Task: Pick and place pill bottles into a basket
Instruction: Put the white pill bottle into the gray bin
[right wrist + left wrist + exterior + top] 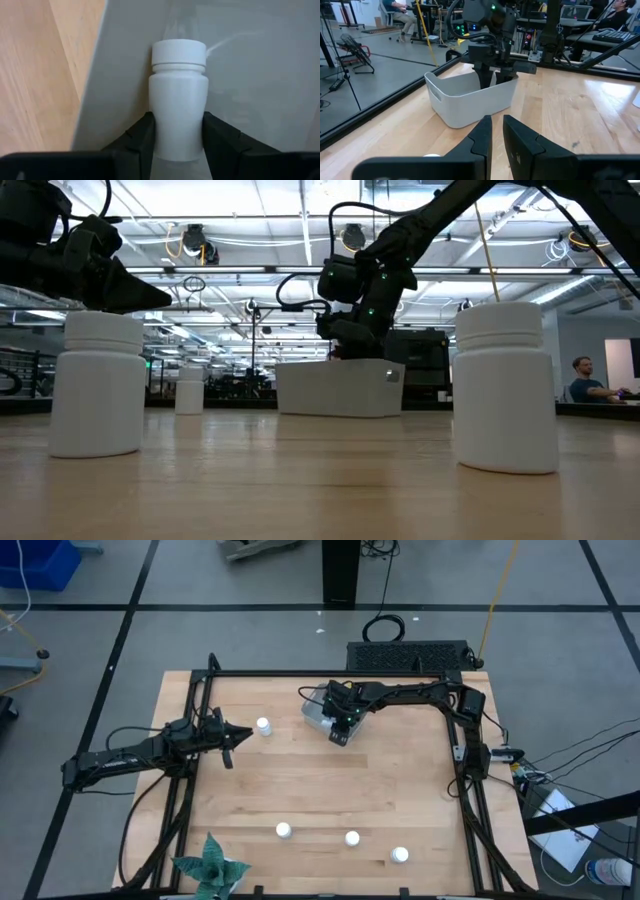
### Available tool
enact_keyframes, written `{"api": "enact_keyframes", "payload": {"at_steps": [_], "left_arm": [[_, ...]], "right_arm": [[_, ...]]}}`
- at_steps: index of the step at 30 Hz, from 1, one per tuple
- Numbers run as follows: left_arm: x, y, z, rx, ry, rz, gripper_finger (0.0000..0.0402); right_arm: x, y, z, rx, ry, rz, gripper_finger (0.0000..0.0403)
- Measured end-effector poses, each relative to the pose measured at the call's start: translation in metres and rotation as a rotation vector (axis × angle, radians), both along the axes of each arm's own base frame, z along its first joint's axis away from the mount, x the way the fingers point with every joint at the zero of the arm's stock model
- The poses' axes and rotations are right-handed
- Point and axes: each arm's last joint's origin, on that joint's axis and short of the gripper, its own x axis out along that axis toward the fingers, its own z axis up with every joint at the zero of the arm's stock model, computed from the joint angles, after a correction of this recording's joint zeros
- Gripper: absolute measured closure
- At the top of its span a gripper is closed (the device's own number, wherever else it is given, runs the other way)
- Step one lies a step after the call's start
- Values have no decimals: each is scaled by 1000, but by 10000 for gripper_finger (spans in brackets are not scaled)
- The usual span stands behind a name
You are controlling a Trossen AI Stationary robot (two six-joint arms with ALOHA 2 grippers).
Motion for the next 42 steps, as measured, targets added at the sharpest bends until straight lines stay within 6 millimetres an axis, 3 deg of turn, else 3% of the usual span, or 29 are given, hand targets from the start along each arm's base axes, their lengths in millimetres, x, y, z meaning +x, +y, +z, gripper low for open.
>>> {"api": "enact_keyframes", "payload": {"at_steps": [8,21,29,35,42], "left_arm": [[0,0,0,-2,0,1,350],[0,0,0,-3,-1,1,350],[0,0,4,10,-45,1,350],[1,0,14,42,-140,2,350],[-1,0,33,107,-323,30,350]], "right_arm": [[1,0,9,-30,-45,22,279],[-13,1,78,-145,-243,-8,280],[-11,17,118,-220,-445,16,280],[2,35,124,-265,-583,83,281],[1,40,103,-281,-713,71,281]]}}
